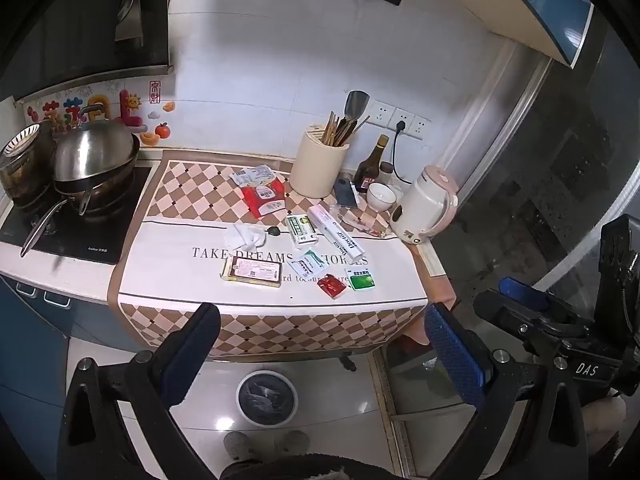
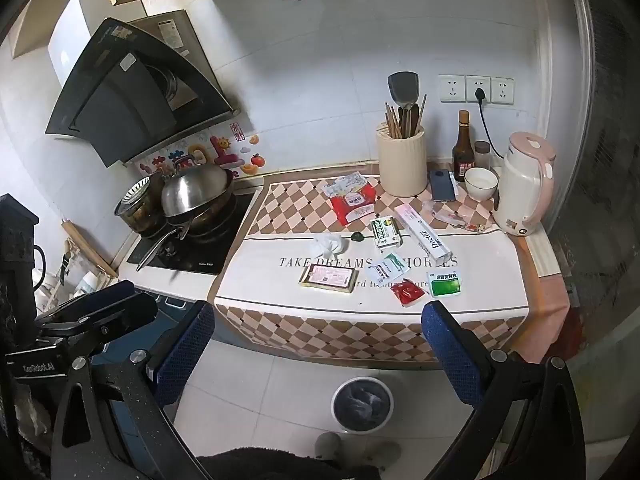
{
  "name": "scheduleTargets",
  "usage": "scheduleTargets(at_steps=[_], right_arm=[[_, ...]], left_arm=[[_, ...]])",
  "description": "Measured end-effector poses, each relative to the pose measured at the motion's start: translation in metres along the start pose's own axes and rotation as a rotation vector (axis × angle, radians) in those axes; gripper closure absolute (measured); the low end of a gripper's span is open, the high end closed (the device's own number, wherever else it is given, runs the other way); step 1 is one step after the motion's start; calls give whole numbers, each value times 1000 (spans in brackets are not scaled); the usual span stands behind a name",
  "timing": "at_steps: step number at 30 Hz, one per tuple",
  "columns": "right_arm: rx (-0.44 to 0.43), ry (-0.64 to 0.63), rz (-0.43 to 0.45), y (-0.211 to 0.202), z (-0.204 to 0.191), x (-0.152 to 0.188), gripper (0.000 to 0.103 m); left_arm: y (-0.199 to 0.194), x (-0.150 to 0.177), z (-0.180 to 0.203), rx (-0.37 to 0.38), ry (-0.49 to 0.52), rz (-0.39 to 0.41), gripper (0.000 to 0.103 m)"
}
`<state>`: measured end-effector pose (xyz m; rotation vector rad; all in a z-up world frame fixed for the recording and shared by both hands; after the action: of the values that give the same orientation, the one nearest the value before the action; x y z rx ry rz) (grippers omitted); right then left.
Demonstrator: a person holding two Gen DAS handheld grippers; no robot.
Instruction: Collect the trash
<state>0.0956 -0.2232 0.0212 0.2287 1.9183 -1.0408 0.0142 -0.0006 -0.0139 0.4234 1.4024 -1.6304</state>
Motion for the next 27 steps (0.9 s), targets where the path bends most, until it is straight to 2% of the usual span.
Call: scheduleTargets(at_steps=[27], right_arm=[[7,10,9,-8,-1,2,0]], left_arm=[[4,-4,9,23,-3,-1,0]])
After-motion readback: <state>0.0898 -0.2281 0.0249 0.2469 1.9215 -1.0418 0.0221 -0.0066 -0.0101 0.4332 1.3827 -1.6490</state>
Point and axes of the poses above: each gripper's, at about its wrist camera, not at the fingertips, and y roughly the way its jaws point, z to its right, x to its underside, the point moved 2 cm from there along y, roughly the way its jaws point, and after that the axes turned 9 degrees about z, right-handed, at the moved point
